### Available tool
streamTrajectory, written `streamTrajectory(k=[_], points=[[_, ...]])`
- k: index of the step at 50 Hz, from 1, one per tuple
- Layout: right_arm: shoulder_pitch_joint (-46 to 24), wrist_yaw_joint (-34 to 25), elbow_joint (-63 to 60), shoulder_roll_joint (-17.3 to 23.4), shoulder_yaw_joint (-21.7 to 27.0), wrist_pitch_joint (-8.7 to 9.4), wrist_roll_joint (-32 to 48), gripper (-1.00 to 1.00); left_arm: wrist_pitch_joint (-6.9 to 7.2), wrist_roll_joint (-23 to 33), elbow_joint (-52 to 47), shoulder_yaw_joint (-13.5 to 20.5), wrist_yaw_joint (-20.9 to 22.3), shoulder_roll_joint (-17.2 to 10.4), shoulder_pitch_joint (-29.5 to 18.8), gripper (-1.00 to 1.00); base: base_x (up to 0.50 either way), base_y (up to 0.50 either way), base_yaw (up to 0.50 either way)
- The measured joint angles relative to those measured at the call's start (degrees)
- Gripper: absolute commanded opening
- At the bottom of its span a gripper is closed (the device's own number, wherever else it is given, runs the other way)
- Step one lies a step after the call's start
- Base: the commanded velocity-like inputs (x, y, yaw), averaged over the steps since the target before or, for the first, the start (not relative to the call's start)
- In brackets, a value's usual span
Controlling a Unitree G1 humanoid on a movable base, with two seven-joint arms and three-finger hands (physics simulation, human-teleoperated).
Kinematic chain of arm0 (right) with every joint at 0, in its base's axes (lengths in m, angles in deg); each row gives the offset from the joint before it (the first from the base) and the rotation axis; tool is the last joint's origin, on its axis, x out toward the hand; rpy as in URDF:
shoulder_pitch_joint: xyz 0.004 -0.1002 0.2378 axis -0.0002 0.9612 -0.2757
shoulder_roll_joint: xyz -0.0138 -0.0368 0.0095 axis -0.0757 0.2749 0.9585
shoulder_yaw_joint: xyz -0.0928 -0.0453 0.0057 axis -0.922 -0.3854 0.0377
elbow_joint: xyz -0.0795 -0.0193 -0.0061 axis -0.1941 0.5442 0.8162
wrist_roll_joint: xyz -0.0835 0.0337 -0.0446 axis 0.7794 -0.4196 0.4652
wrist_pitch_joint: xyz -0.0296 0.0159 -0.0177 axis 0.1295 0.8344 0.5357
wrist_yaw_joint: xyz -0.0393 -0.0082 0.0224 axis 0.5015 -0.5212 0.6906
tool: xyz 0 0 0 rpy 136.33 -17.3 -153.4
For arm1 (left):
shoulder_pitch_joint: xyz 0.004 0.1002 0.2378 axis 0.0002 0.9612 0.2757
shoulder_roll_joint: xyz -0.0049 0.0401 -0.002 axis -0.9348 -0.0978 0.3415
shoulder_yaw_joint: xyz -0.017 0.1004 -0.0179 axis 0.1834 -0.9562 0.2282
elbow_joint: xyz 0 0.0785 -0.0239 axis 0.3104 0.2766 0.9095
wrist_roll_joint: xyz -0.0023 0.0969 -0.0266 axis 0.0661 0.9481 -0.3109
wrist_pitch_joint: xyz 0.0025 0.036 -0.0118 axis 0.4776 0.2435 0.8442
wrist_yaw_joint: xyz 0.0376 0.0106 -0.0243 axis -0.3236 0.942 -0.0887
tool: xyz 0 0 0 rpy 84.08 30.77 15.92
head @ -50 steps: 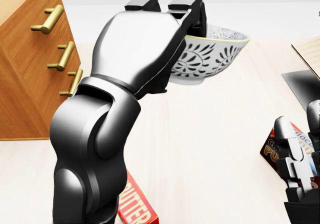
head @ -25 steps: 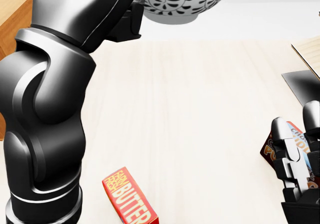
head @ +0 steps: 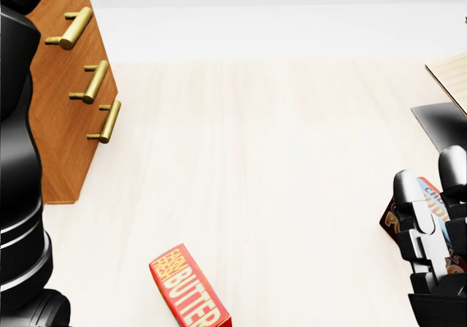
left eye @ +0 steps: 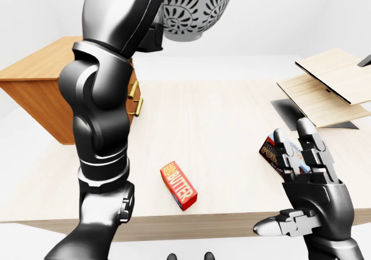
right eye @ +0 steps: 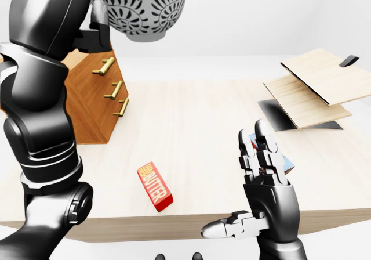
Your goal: Close the top drawer of the cabinet and put the bowl on top of it.
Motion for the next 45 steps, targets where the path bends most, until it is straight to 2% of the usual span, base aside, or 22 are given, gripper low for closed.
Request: streamTrajectory(k=[11, 23, 33, 45], points=[[0.41, 0.38, 0.2, 0.24, -1.1, -0.47, 0.68, 1.0, 0.01, -3.74, -0.36, 3.25, 0.3, -7.05, -0.32, -1.0, 0.0, 0.0, 0.0], [0.31, 1.3, 0.8, 1.07, -2.15, -0.79, 1.25, 1.0, 0.01, -8.53, 2.12, 5.95, -1.91, -12.93, -0.32, -1.0, 0.0, 0.0, 0.0], [0.48, 1.63, 1.13, 1.4, -2.74, -1.27, 1.55, 1.0, 0.01, -12.78, 6.16, 8.21, -5.53, -17.28, 0.59, -1.0, 0.0, 0.0, 0.0], [1.38, 1.89, 1.13, 1.78, -3.62, -2.38, 1.69, 1.0, 0.01, -18.19, 14.94, 10.39, -12.81, -21.44, 1.84, -1.0, 0.0, 0.0, 0.0]])
